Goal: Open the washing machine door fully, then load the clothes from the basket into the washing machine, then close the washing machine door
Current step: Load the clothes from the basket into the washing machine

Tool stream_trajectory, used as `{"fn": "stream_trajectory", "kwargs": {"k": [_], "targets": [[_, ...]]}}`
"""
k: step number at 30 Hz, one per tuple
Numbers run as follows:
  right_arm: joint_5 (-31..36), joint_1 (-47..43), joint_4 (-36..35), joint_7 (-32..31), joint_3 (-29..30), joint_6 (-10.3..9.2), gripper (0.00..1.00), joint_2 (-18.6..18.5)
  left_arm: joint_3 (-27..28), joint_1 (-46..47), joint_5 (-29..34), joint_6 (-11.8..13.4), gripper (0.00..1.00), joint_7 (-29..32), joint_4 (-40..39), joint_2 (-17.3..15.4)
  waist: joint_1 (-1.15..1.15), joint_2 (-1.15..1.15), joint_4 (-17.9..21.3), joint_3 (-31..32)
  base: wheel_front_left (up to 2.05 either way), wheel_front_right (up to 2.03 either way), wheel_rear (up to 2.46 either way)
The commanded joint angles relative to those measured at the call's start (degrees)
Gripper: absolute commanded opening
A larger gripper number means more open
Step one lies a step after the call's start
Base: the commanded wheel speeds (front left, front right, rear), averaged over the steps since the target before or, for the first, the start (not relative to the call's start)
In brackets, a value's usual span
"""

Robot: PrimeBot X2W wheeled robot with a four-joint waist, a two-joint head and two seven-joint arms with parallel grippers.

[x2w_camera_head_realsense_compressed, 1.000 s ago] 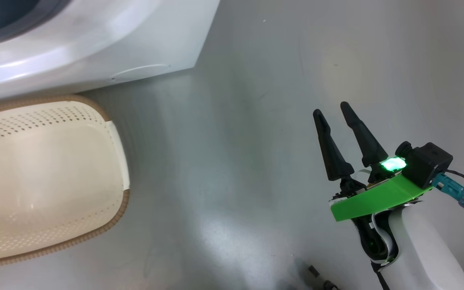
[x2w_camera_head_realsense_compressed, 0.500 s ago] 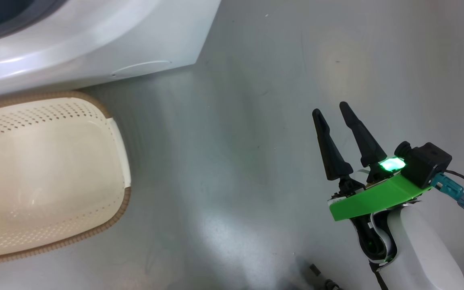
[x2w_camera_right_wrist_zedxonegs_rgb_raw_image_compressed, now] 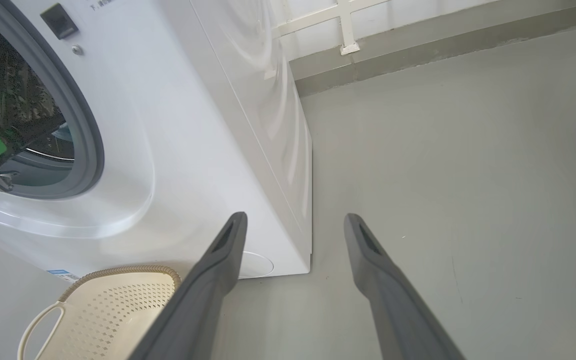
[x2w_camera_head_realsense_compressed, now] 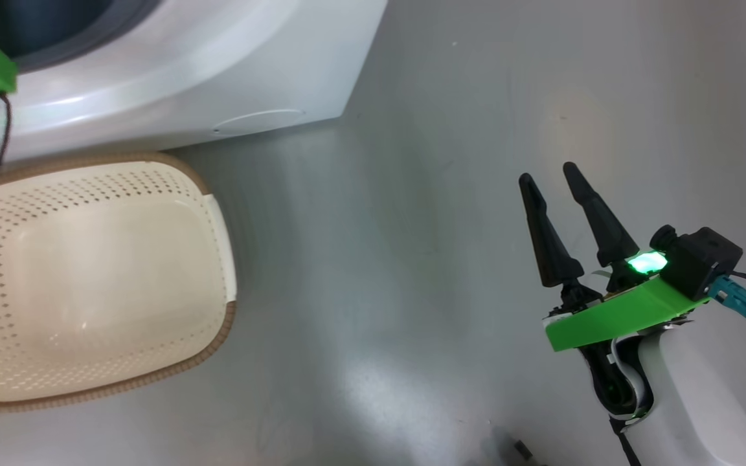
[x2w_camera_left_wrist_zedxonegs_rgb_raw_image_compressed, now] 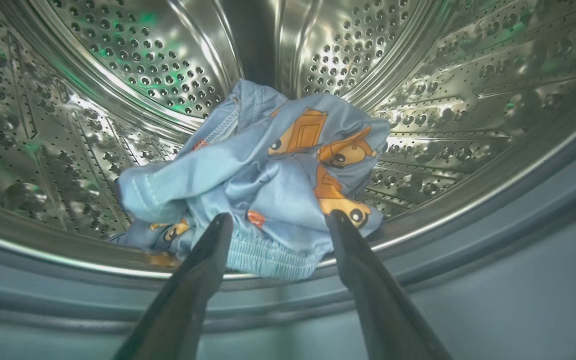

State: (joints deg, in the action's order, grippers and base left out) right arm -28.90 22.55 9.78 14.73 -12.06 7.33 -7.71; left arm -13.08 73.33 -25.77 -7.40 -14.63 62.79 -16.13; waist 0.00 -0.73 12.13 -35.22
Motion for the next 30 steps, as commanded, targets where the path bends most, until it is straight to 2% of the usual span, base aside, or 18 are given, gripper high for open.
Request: {"fn": "stream_trajectory", "kwargs": {"k": [1,7,15,30], "targets": [[-0.1,-0.92,-1.17,0.27,-0.79,0.16,1.0,-0.32,1.08,-1.05,-0.36,-0.09,1.0,-0.34,-1.82,-2.4,0.0,0.0,-0.74,0.67,0.0,0.0,0.0],[0.2,-1.54,-0.8,0.27,-0.38,0.16,1.0,-1.62,4.77,-9.47,0.51,-0.09,1.0,-0.36,-10.46,-1.23,0.0,0.0,-2.43,2.52,0.0,0.0,0.0],[0.17,-2.89,0.17,0.27,0.26,0.16,1.0,-3.58,10.92,-22.55,5.24,-0.09,1.0,-0.36,-21.36,1.77,0.0,0.0,-4.53,6.61,0.0,0.0,0.0],[-0.54,-7.43,1.7,0.27,0.59,0.16,1.0,-6.99,17.2,-43.08,10.33,-0.09,1.0,-0.37,-34.22,7.04,0.0,0.0,-8.26,15.55,0.0,0.0,0.0]]}}
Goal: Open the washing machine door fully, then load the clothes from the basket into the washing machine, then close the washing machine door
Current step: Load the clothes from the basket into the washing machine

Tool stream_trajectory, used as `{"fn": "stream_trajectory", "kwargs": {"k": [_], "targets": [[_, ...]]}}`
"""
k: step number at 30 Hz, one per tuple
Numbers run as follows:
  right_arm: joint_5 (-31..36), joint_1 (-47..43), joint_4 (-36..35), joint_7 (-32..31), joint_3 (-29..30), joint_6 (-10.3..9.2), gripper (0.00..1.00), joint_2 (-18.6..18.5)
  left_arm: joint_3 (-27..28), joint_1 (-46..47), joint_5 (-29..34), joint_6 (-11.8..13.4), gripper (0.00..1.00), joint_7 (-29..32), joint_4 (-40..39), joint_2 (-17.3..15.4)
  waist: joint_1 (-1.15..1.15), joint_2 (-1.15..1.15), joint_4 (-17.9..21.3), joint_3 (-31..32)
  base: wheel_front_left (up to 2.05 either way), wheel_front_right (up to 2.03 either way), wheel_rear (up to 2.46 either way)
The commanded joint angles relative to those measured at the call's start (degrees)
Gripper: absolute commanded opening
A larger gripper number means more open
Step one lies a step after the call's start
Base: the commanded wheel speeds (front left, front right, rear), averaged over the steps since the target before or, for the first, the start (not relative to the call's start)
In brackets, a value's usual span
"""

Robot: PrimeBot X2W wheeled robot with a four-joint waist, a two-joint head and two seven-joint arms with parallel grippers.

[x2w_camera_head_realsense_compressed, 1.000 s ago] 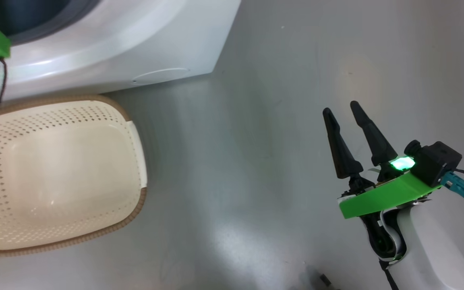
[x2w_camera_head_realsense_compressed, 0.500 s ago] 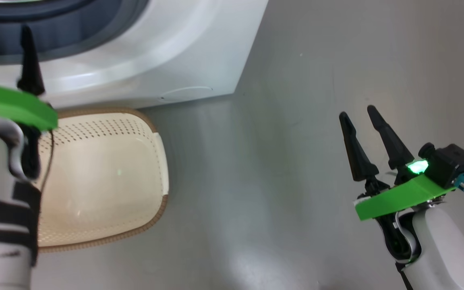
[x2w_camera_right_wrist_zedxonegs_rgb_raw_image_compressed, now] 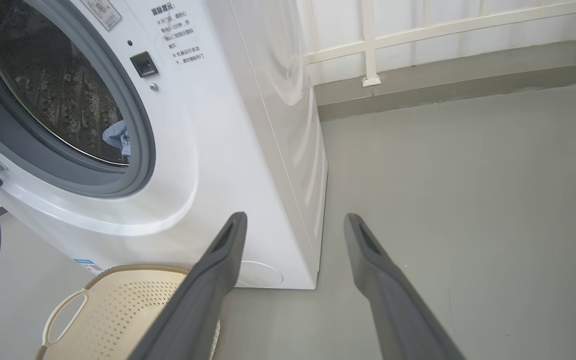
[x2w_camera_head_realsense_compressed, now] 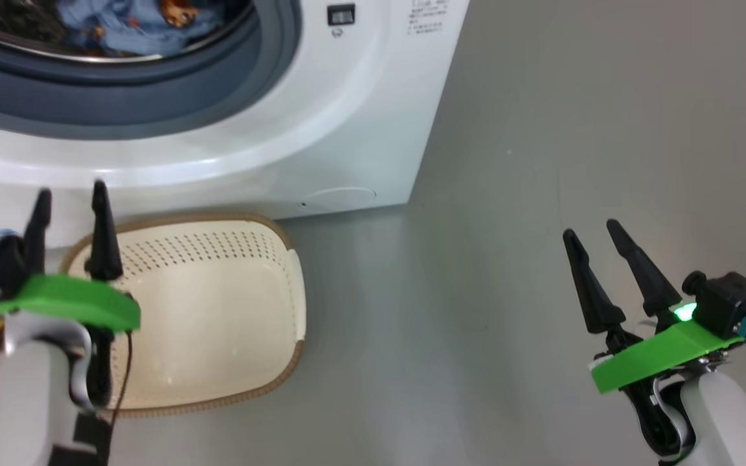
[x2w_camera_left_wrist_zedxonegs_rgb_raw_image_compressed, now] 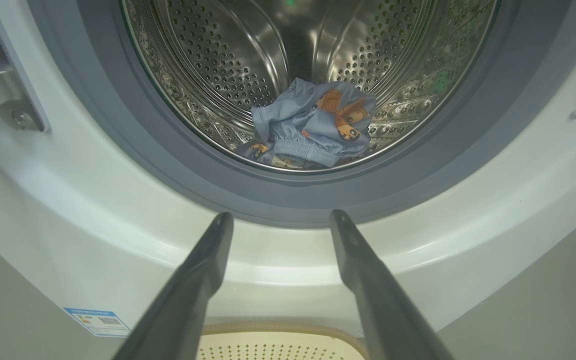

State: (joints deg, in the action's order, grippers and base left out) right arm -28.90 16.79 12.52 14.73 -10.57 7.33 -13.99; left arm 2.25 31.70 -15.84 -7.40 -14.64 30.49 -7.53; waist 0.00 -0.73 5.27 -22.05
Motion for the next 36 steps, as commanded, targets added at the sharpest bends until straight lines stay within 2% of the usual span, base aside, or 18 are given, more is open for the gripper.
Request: {"fn": "stream_trajectory", "kwargs": {"k": [1,28,36], "targets": [[-0.58,-1.99,-0.96,0.27,-0.91,0.16,1.0,-0.83,1.99,-2.67,0.63,-0.09,1.0,-0.36,-2.47,-1.42,0.0,0.0,-1.51,2.94,0.0,0.0,0.0],[-1.42,-10.98,-1.09,0.27,1.62,0.16,1.0,-2.9,6.8,-29.1,1.29,-0.09,1.0,-0.36,-16.94,1.54,0.0,0.0,-1.09,14.18,0.0,0.0,0.0],[-1.42,-13.41,-1.63,0.27,2.93,0.16,1.0,-3.03,7.82,-34.53,1.08,-0.09,1.0,-0.36,-21.58,2.38,0.0,0.0,-1.34,15.64,0.0,0.0,0.0]]}}
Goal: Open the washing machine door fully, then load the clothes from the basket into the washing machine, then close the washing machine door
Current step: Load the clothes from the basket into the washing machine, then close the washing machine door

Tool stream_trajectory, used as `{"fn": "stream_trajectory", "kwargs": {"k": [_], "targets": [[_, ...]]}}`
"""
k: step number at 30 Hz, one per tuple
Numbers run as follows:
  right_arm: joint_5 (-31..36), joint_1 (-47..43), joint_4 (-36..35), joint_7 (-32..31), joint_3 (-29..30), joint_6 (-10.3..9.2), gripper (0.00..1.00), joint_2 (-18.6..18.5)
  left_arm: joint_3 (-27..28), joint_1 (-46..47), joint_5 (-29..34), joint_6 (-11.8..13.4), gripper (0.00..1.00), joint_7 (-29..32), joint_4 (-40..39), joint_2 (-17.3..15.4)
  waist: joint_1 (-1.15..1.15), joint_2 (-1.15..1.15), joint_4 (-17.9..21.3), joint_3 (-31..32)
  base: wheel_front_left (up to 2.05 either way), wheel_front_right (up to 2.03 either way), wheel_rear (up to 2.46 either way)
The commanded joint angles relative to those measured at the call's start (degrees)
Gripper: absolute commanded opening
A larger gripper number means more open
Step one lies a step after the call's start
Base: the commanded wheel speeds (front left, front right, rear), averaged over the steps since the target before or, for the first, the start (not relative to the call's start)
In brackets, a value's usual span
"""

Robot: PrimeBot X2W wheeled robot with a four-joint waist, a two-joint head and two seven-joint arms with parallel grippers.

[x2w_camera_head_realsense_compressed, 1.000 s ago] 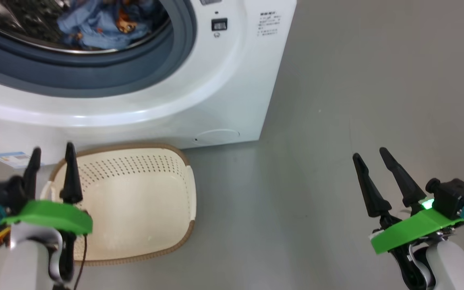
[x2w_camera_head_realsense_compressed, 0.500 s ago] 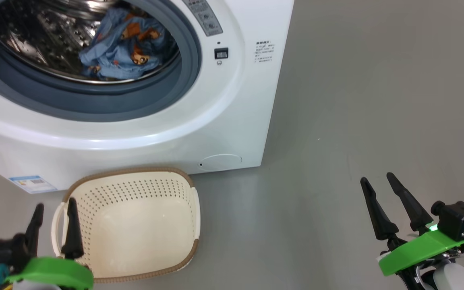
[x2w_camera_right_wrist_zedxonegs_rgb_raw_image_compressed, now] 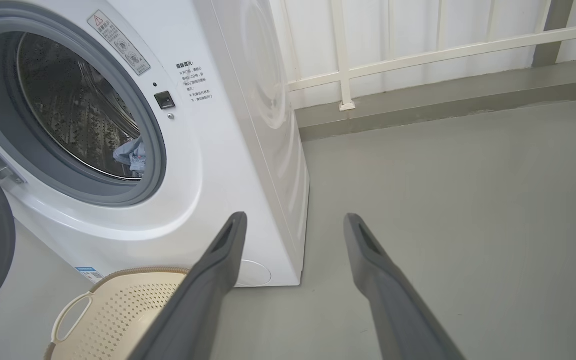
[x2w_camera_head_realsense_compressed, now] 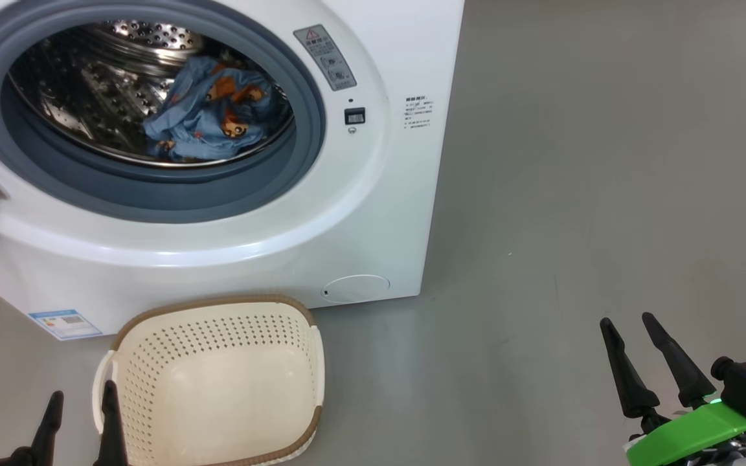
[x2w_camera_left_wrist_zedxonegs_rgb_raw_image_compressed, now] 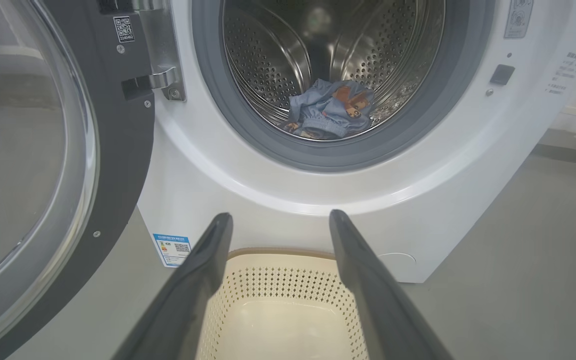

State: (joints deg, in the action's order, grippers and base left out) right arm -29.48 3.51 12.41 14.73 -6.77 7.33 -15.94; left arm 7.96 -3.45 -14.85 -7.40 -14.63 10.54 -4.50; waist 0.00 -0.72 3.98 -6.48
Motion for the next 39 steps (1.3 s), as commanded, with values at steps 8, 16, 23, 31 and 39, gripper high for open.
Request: {"fn": "stream_trajectory", "kwargs": {"k": [8,16,23,31,39], "targets": [[-0.53,-0.12,-1.9,0.27,-0.57,0.16,1.0,-0.73,1.91,0.78,0.34,-0.09,1.0,-0.37,-2.31,-0.41,0.0,0.0,-0.37,-0.26,0.0,0.0,0.0],[-0.47,0.31,-2.05,0.27,-0.62,0.16,1.0,-0.61,1.92,1.43,0.44,-0.09,1.0,-0.37,-2.36,-0.56,0.0,0.0,-0.41,-0.69,0.0,0.0,0.0],[-0.47,0.32,-2.08,0.27,-0.71,0.16,1.0,-0.46,2.17,1.36,0.86,-0.09,1.0,-0.37,-2.27,-0.4,0.0,0.0,-0.52,-0.86,-0.5,0.5,0.0],[-0.4,0.55,-2.17,0.27,-0.89,0.16,1.0,-0.59,1.85,1.55,0.48,-0.09,1.0,-0.37,-2.76,-0.39,0.0,0.0,-0.65,-1.1,-1.4,1.4,0.0],[-0.51,0.47,-2.09,0.27,-1.12,0.16,1.0,-0.72,1.34,1.15,0.82,-0.09,1.0,-0.37,-3.15,-0.66,0.0,0.0,-0.7,-0.9,-0.8,0.8,0.0]]}}
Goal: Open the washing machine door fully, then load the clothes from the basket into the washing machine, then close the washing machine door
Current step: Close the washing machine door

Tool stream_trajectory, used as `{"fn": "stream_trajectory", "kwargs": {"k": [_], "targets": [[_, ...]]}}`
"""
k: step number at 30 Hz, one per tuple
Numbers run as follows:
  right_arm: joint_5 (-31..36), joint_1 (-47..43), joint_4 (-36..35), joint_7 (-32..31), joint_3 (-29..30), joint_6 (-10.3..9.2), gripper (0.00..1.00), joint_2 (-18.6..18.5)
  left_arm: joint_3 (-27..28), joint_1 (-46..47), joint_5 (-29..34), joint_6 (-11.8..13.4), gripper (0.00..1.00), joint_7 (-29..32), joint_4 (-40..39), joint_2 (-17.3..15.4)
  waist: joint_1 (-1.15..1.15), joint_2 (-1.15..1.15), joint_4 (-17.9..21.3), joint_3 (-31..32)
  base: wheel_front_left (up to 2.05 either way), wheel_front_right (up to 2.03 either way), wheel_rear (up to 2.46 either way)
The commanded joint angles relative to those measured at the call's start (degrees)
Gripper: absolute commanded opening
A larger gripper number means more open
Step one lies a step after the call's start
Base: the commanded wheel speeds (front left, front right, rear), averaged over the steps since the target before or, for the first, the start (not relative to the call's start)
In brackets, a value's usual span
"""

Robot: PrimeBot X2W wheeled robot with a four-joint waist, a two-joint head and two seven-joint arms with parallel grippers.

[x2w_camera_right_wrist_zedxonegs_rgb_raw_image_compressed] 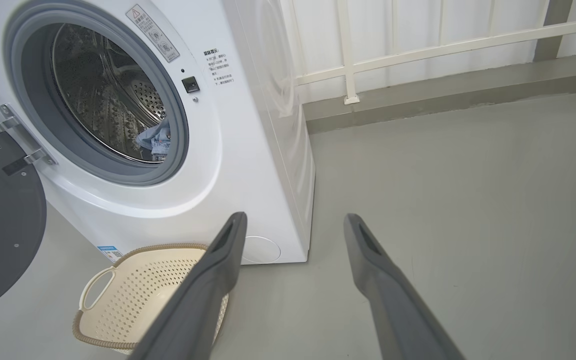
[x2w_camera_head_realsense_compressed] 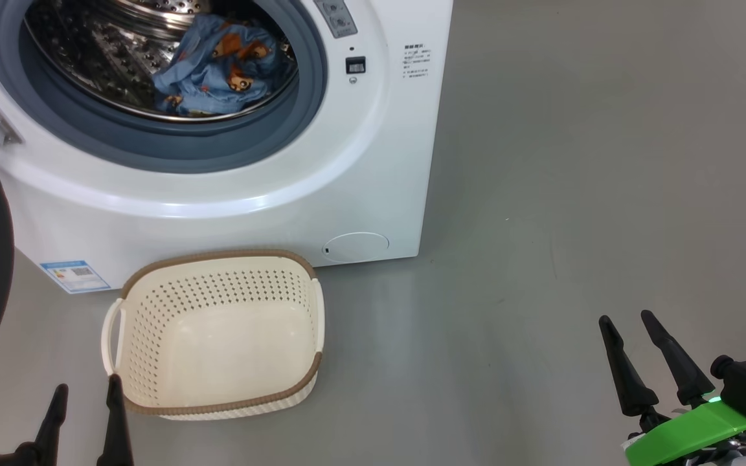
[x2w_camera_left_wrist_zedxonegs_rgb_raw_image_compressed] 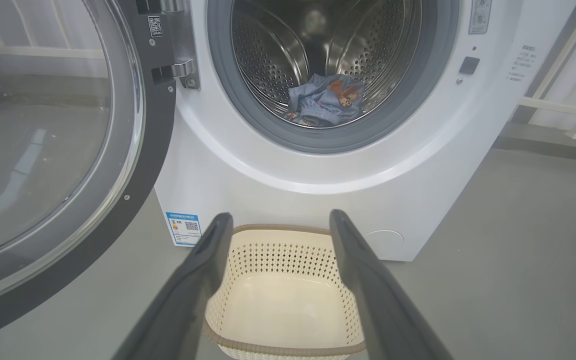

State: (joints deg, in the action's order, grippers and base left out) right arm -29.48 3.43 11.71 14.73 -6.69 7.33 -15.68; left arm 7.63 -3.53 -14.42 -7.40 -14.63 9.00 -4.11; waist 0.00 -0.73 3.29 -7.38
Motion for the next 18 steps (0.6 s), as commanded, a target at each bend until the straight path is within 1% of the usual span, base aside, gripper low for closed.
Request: {"fn": "stream_trajectory", "kwargs": {"k": [1,9,14,18], "targets": [[-0.52,0.56,-1.38,0.27,-1.23,0.16,1.0,-0.98,1.62,1.23,0.41,-0.09,1.0,-0.37,-1.6,-1.05,0.0,0.0,-0.03,0.02,-0.18,0.18,0.0],[-0.26,0.88,-1.63,0.27,-1.31,0.16,1.0,-0.72,1.5,1.81,0.09,-0.09,1.0,-0.37,-1.42,-1.09,0.0,0.0,-0.83,-0.36,-0.01,0.01,0.0],[-0.16,1.26,-1.85,0.27,-1.8,0.16,1.0,-0.79,1.88,2.24,-0.35,-0.09,1.0,-0.37,-1.26,-0.82,0.0,0.0,-3.2,-0.68,0.0,0.0,0.0],[-0.14,2.08,-1.75,0.27,-2.85,0.16,1.0,-0.96,2.43,2.32,-0.87,-0.09,1.0,-0.37,-1.24,-0.41,0.0,0.0,-6.22,-0.81,0.0,0.0,0.0]]}}
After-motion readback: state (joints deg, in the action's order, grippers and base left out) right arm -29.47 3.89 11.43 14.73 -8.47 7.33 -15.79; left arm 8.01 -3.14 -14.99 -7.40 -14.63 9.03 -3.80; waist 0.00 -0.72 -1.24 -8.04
